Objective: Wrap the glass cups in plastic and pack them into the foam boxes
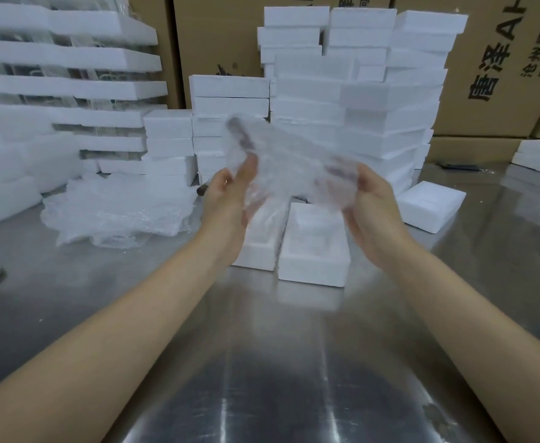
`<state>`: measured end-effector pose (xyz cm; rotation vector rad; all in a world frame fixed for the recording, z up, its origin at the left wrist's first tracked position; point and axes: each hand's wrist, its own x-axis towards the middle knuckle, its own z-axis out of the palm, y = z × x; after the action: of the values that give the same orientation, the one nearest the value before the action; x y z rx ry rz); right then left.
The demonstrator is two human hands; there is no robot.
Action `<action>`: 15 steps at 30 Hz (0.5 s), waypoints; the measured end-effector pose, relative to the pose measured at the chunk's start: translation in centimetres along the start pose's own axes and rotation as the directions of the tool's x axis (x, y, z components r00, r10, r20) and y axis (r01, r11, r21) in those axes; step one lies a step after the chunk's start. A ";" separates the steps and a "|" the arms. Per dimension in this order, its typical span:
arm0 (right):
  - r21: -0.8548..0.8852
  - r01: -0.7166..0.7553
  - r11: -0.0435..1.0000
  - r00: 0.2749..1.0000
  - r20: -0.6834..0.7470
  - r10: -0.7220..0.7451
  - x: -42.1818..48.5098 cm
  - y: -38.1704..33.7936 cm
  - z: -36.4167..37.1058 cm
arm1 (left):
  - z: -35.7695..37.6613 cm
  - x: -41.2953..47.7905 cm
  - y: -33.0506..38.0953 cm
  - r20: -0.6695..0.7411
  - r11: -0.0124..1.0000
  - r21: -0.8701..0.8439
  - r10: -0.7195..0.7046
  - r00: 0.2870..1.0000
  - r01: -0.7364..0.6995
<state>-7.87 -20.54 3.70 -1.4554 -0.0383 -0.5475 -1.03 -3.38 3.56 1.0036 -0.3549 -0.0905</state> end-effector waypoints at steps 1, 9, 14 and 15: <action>-0.095 0.035 0.995 0.990 -0.135 -0.048 0.5 0.2 -0.4 | 0.1 0.0 0.1 -0.017 0.994 -0.101 -0.031 0.999 0.029; 0.116 -0.113 0.987 0.988 0.117 0.100 0.2 0.1 -0.1 | 1.5 -1.5 -0.8 0.077 0.986 0.070 -0.158 0.984 0.153; 0.169 -0.016 0.986 0.998 0.059 0.006 0.1 -0.6 -1.0 | 1.4 -1.5 -1.0 0.195 0.953 0.294 -0.136 0.971 0.074; 0.128 -0.040 0.991 0.994 0.105 0.026 -0.2 -0.6 -0.5 | 1.4 -1.5 -1.1 0.198 0.940 0.337 -0.116 0.973 0.043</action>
<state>-8.43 -20.92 4.10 -1.3538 -0.1285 -0.4347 -2.81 -4.73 2.89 1.3474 -0.5401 -0.2204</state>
